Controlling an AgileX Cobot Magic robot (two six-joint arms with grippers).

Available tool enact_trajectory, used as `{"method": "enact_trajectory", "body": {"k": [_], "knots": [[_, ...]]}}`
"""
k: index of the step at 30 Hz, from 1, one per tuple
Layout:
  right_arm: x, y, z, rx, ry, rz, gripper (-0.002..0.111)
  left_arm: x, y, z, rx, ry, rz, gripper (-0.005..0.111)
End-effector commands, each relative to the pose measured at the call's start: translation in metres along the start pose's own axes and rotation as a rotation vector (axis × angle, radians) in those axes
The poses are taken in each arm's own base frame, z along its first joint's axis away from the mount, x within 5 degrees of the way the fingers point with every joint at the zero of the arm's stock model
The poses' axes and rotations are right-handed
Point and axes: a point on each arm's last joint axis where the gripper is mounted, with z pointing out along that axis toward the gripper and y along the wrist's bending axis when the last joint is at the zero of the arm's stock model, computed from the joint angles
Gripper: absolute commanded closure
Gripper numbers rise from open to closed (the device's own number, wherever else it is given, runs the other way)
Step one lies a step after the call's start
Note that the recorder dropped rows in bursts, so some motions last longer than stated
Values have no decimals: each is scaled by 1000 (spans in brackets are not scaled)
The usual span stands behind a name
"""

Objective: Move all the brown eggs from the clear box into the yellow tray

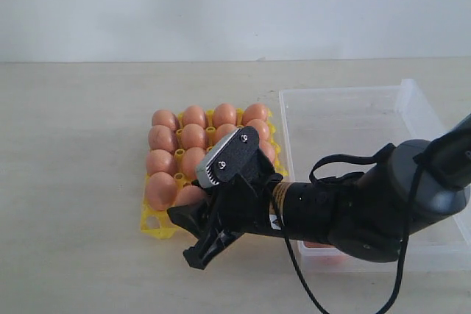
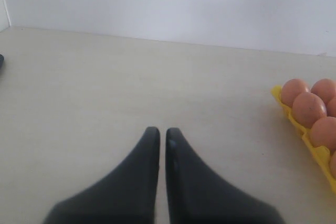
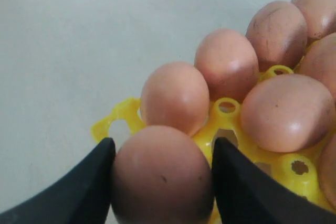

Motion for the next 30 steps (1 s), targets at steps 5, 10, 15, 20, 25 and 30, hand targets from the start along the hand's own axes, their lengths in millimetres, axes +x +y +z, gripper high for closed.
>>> {"method": "enact_trajectory", "body": {"k": [5, 10, 15, 20, 25, 30], "knots": [[1, 0, -1, 7, 30, -7, 76, 1, 0, 0, -1, 1, 3, 103], [0, 0, -1, 5, 24, -7, 105, 1, 0, 0, -1, 1, 3, 103], [-6, 1, -2, -11, -40, 0, 108, 1, 0, 0, -1, 1, 3, 103], [-14, 1, -2, -15, -136, 20, 108, 1, 0, 0, -1, 1, 3, 103], [-10, -8, -2, 95, -95, 31, 108, 1, 0, 0, -1, 1, 3, 103], [-9, -6, -2, 74, -80, -12, 108, 1, 0, 0, -1, 1, 3, 103]]}}
